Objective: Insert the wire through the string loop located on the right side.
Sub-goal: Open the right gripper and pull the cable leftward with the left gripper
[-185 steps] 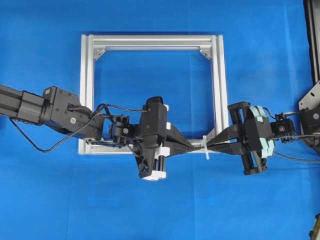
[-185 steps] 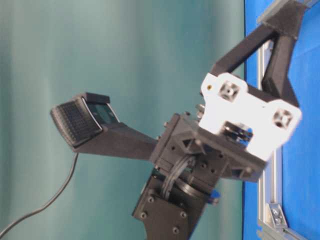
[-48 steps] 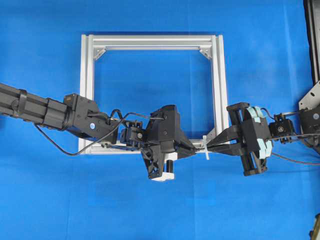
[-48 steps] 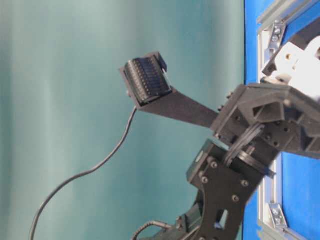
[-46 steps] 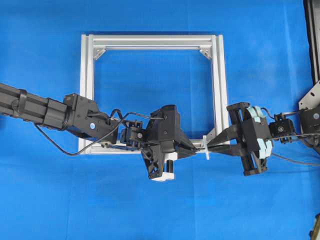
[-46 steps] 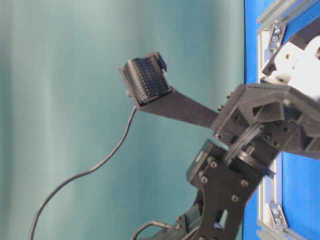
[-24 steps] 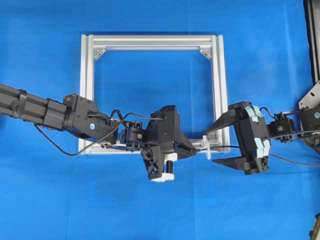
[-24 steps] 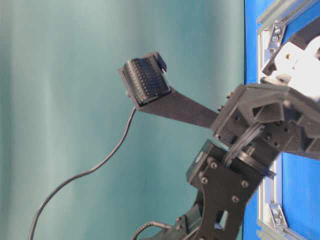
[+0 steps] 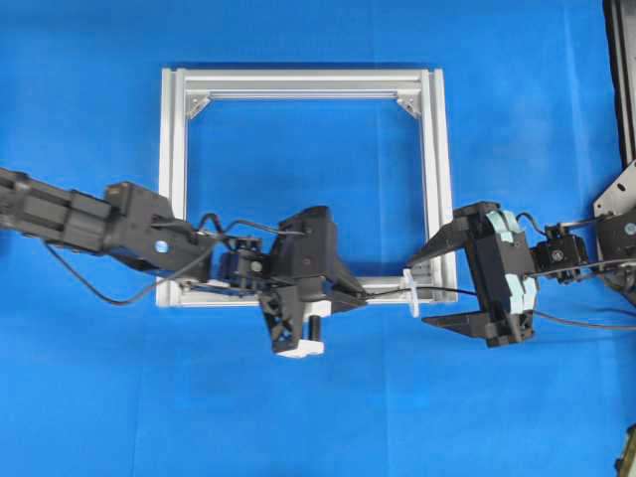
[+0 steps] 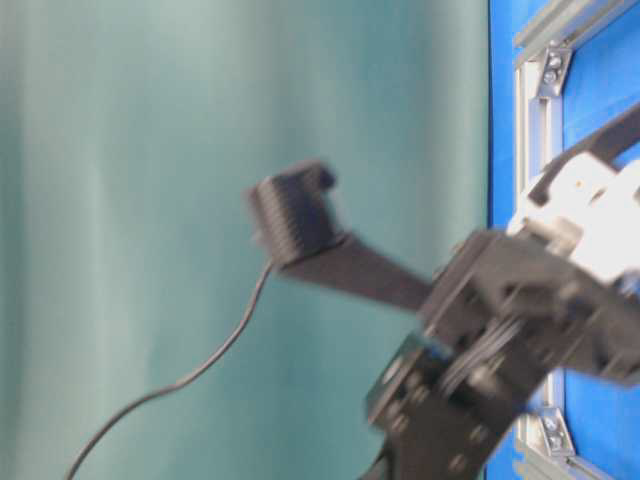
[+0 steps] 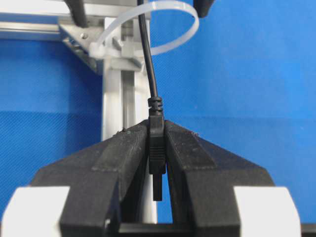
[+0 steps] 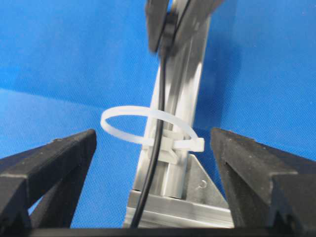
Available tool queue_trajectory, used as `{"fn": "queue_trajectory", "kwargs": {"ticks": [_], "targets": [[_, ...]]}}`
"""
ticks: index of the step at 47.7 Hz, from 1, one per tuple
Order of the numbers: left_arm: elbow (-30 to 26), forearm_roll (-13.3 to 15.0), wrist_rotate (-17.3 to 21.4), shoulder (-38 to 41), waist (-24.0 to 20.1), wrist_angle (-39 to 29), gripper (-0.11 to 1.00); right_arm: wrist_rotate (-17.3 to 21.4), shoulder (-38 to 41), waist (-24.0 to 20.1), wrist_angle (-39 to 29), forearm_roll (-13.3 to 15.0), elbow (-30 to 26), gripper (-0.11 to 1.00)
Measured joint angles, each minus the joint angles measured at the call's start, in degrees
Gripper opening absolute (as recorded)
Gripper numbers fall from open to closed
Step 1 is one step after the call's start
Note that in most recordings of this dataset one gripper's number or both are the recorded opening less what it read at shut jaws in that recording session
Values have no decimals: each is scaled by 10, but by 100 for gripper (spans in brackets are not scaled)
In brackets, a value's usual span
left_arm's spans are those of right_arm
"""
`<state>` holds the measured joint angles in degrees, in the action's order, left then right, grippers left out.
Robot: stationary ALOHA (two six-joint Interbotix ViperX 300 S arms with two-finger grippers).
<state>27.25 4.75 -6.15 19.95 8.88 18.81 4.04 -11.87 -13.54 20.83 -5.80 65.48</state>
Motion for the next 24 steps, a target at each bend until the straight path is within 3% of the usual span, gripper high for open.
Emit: {"fn": "queue_trajectory", "kwargs": {"ticks": [24], "targets": [[206,0,-4,-149,17,48,8,4,-18,-1,-19,-1,-1,89]]}}
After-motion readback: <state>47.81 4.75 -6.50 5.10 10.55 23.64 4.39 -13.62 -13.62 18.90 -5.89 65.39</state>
